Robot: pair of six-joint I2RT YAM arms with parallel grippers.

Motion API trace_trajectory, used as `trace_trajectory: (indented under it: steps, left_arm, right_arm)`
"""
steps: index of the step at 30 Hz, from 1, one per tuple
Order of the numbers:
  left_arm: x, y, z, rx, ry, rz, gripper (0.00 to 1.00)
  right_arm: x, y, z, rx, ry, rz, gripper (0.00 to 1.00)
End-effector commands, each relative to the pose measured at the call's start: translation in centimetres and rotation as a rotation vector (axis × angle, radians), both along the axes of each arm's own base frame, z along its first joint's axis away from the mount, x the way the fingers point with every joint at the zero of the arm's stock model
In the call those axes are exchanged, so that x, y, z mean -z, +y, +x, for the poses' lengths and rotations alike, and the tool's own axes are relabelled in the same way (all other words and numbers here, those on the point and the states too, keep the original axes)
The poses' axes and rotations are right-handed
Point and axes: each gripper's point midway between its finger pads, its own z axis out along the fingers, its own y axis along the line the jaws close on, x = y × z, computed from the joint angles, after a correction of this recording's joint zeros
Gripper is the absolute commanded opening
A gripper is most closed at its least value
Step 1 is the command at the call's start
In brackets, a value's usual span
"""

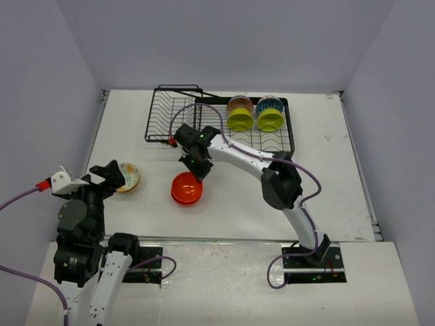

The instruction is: Unload the bowls from the dish rack

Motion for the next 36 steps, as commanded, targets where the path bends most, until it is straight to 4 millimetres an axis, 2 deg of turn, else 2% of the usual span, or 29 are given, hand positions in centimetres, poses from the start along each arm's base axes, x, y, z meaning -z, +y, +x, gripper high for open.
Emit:
trace_trajectory:
  steps: [1,4,9,15,19,21,22,26,27,28,32,33,34,36]
  left_arm:
    - [-0.1,-0.4,0.8,0.021,0.005,0.021,1.0]
    - [0.1,-0.5,1.1,0.027,0.018,0.025,1.0]
    - [0.1,-0.7,1.2,0.04,0.015,0.03,1.0]
    - [0.0,-0.9,1.2,0.049,0.016,0.033,1.0]
    - [0.1,-1.0,1.3,0.057,0.015,0.036,1.0]
    - [0.1,-1.0,1.3,0.058,0.017,0.037,1.0]
    - [0.1,-1.1,1.4,0.061,0.018,0.037,1.0]
    - [0.3,-1.4,1.7,0.08,0.028,0.046,1.0]
    - [0.3,-1.5,1.8,0.085,0.032,0.047,1.0]
    - [0.3,-1.5,1.8,0.086,0.033,0.048,1.0]
    - [0.4,-1.6,2.0,0.091,0.041,0.05,1.0]
    - [0.4,-1.6,1.9,0.091,0.036,0.05,1.0]
    - [0.4,-1.6,1.9,0.091,0.034,0.05,1.0]
    - [0.3,-1.5,1.8,0.088,0.033,0.048,1.0]
  right_arm:
    - [-1.9,0.9,0.2,-0.053,0.001,0.047,0.0]
    - [-1.1,0.5,0.5,-0.05,0.01,0.018,0.0]
    - [-0.1,1.1,0.5,-0.057,0.032,0.023,0.03]
    - [-0.4,0.8,0.2,-0.049,0.031,0.013,0.06]
    - [-1.7,0.6,0.2,-0.045,-0.009,0.026,0.25]
    - [-2.1,0.5,0.1,-0.045,-0.016,0.031,0.29]
    - [-3.0,0.6,0.2,-0.049,-0.028,0.048,0.29]
    - [-5.5,0.9,0.6,-0.051,-0.075,0.096,0.43]
    - [-6.0,1.0,0.5,-0.055,-0.083,0.104,0.51]
    - [-6.5,1.0,0.6,-0.056,-0.09,0.114,0.54]
    - [-8.1,0.8,0.6,-0.063,-0.117,0.133,0.57]
    - [-8.1,0.5,0.8,-0.061,-0.131,0.121,0.57]
    - [-9.0,-0.1,1.1,-0.058,-0.164,0.121,0.57]
    - [-8.8,-1.4,1.9,-0.056,-0.225,0.081,0.58]
